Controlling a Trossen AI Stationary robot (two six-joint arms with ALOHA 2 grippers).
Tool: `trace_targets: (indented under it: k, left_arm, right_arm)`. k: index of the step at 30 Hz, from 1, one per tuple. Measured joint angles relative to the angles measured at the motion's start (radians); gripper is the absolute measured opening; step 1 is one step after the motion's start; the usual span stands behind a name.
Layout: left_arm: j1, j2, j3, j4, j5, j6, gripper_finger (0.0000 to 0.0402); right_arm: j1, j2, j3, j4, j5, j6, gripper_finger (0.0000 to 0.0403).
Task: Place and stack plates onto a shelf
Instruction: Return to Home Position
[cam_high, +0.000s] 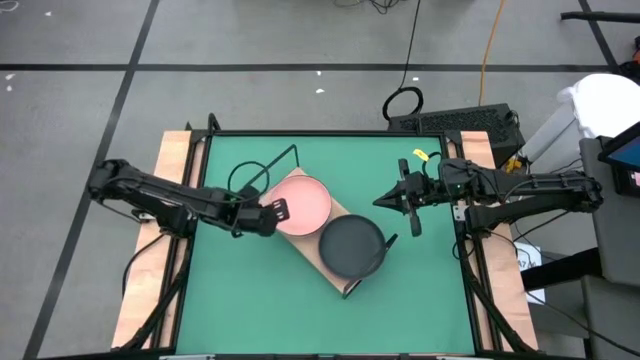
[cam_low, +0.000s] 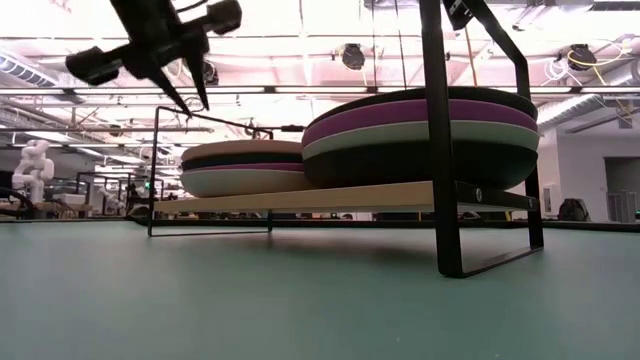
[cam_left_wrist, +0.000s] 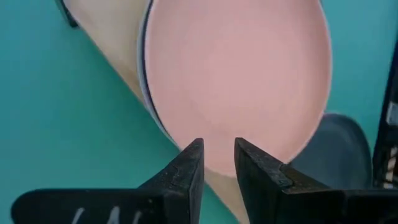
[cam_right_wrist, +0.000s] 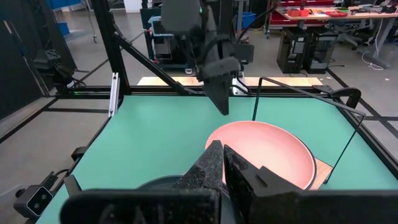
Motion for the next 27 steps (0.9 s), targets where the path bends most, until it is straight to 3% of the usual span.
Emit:
trace_targets:
  k: [12,17,24,27]
  left_arm:
    - [-0.004,-0.130,0.013,0.015,-0.002,0.386,0.0094]
    - [-0.004,-0.175,0.013,0.032,-0.048,0.586,0.0089]
    - [-0.003,-0.243,0.013,0.035,-0.053,1.015,0.0013]
    - [-0.003,-0.282,0.013,0.034,-0.047,1.163,0.0006]
  right_arm:
    - [0.000,0.000,0.000,0.000,0.004,0.000,0.0000]
    - [0.000,0.000,0.000,0.001,0.035,0.000,0.0000]
    - [0.000,0.000,0.000,0.001,0.085,0.000,0.0000]
    - [0.000,0.000,0.000,0.000,0.085,0.000,0.0000]
